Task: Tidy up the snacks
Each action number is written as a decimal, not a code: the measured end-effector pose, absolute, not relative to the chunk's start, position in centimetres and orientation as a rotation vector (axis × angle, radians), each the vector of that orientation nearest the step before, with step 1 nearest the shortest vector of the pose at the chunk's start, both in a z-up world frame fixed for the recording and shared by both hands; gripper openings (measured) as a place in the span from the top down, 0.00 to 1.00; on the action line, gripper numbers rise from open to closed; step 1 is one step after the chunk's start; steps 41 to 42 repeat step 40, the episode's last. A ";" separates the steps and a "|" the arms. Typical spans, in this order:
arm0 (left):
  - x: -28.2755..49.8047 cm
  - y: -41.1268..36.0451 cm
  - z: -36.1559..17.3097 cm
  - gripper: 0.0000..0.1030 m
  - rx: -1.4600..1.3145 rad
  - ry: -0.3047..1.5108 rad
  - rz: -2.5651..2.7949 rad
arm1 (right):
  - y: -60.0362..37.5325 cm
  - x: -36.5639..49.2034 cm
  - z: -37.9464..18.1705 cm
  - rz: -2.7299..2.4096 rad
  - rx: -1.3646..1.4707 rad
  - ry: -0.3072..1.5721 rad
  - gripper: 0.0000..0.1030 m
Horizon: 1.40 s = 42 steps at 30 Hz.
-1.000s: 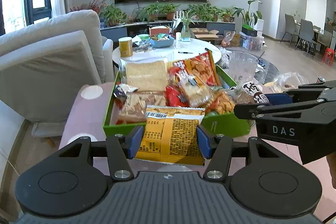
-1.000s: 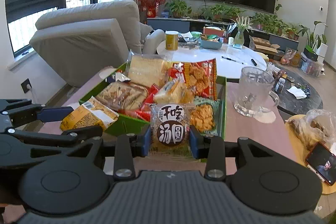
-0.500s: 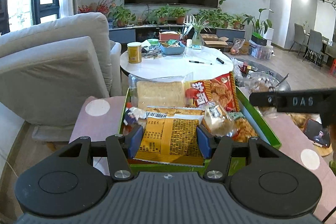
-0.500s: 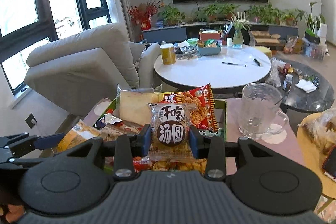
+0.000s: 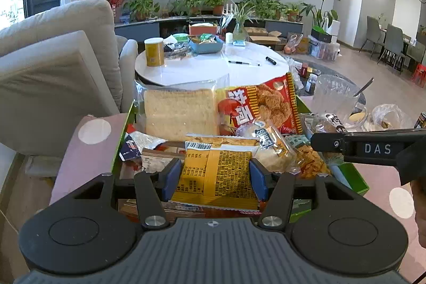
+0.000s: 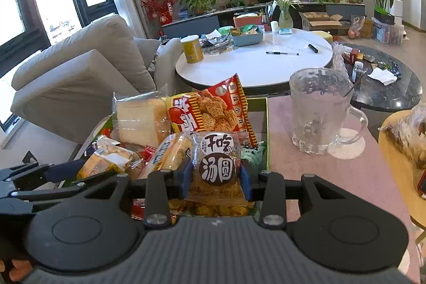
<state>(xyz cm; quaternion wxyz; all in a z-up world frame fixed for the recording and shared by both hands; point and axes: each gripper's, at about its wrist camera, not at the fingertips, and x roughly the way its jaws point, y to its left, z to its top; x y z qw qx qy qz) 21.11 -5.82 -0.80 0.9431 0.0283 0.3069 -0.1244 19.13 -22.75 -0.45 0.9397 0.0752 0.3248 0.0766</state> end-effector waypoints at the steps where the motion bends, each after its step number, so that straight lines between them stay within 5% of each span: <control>1: 21.2 -5.9 -0.9 0.50 0.059 0.629 -0.253 | -22.7 19.2 -0.6 0.156 0.154 0.667 0.23; 17: 21.7 -6.7 -1.3 0.49 0.072 0.645 -0.249 | -23.3 19.6 -1.3 0.163 0.173 0.687 0.23; 29: 19.8 -6.8 -0.7 0.16 0.089 0.629 -0.177 | -22.9 18.0 -0.2 0.154 0.166 0.640 0.23; 42: 14.5 -5.8 1.0 0.13 0.078 0.582 -0.130 | -21.2 12.8 1.7 0.175 0.109 0.602 0.23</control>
